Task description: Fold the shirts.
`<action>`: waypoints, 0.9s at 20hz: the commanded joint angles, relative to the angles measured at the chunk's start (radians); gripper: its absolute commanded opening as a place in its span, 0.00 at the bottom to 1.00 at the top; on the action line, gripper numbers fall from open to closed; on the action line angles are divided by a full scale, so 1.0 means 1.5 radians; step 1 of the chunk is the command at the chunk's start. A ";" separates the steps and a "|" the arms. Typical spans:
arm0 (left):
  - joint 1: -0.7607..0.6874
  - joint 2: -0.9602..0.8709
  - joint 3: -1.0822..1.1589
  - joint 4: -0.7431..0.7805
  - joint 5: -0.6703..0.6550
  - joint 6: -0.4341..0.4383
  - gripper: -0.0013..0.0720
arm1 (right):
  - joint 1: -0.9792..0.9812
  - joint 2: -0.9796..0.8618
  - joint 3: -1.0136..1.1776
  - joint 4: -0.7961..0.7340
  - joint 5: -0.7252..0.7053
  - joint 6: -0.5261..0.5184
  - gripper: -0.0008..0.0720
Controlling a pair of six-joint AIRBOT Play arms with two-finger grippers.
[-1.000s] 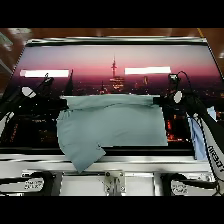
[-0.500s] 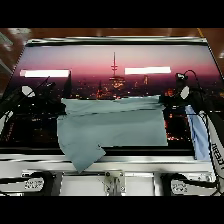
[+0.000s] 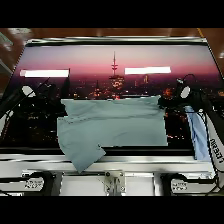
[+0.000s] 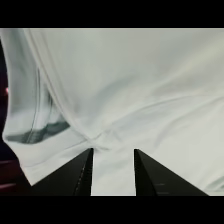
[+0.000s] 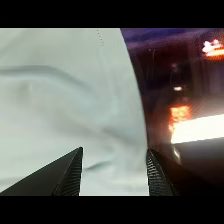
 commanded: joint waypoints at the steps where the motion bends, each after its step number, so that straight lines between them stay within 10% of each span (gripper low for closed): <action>1: 0.033 0.010 0.029 -0.001 -0.095 -0.018 0.48 | -0.001 0.028 0.038 -0.023 0.118 -0.089 0.73; 5: 0.131 0.125 0.009 0.015 -0.197 -0.007 0.48 | -0.032 0.121 0.080 -0.210 0.299 -0.103 0.72; 9: 0.232 0.262 -0.244 0.004 -0.161 -0.004 0.82 | -0.194 0.198 -0.057 -0.002 0.329 -0.137 0.72; 18: 0.247 0.219 -0.426 -0.041 -0.100 0.072 0.82 | -0.259 0.213 -0.178 0.203 0.328 -0.174 0.72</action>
